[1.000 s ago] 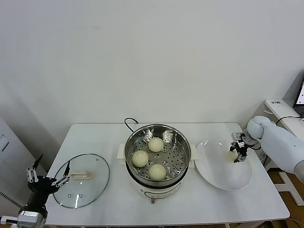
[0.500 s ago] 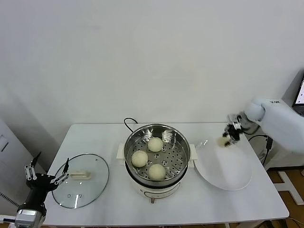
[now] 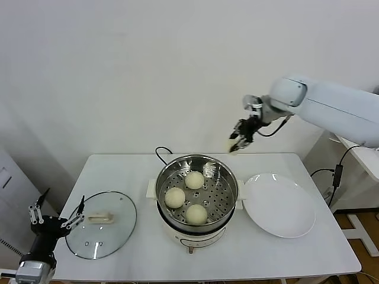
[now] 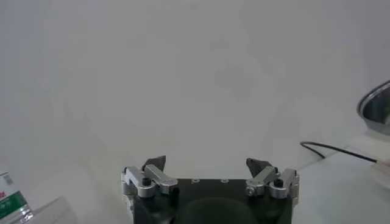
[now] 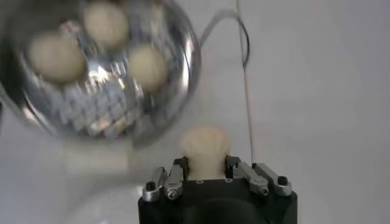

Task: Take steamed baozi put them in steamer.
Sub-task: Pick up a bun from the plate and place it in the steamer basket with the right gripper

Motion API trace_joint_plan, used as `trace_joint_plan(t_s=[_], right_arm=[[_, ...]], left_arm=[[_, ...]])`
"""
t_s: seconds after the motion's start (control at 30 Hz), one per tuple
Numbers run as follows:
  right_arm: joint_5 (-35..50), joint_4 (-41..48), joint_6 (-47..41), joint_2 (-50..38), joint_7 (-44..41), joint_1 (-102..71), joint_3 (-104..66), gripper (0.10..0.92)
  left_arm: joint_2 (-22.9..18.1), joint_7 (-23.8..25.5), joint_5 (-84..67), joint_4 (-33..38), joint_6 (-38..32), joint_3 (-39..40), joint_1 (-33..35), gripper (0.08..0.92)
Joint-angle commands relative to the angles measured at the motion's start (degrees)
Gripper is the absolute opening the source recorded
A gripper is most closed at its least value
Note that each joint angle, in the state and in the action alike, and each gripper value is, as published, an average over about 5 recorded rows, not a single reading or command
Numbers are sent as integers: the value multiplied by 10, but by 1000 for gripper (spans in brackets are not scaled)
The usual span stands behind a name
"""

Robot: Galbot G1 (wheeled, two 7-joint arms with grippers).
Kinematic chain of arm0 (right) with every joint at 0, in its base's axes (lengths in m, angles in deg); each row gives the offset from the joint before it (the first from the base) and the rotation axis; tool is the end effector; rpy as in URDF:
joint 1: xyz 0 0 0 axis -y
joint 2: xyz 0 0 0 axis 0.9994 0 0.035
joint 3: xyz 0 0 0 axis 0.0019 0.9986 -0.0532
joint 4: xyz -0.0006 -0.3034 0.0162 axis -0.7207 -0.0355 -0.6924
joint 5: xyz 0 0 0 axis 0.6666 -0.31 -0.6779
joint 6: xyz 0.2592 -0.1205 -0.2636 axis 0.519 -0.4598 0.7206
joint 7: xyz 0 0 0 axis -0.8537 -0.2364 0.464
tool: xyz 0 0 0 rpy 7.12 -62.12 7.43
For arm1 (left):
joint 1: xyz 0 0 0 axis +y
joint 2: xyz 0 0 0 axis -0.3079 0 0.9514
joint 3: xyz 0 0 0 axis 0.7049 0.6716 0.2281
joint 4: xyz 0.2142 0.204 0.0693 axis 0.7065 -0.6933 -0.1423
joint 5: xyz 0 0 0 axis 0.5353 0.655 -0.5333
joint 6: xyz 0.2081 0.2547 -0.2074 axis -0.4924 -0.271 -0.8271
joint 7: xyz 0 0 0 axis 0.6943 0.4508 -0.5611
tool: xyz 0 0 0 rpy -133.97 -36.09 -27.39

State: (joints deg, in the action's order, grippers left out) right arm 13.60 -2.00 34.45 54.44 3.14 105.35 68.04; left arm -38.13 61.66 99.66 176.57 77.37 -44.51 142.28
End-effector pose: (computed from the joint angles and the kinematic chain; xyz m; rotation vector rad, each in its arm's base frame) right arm 0.5473 0.0174 -0.0033 1.4300 -1.6320 1.2153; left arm 0.1991 0.1225 -0.1869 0.1140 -3.0283 -0.7934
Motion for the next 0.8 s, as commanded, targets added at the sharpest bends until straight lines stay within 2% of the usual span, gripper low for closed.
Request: trace_joint_plan(t_s=[0.03, 0.27, 0.8], right_arm=[[102, -169, -125, 23, 79, 26, 53, 384], [28, -175, -139, 4, 104, -30, 73, 382], [-18, -140, -142, 6, 152, -95, 45, 393]], left_arm=[[-1, 0, -5, -2, -2, -2, -1, 823], [-9, 1, -5, -7, -6, 2, -3, 823], [-7, 2, -11, -16, -11, -2, -3, 823]])
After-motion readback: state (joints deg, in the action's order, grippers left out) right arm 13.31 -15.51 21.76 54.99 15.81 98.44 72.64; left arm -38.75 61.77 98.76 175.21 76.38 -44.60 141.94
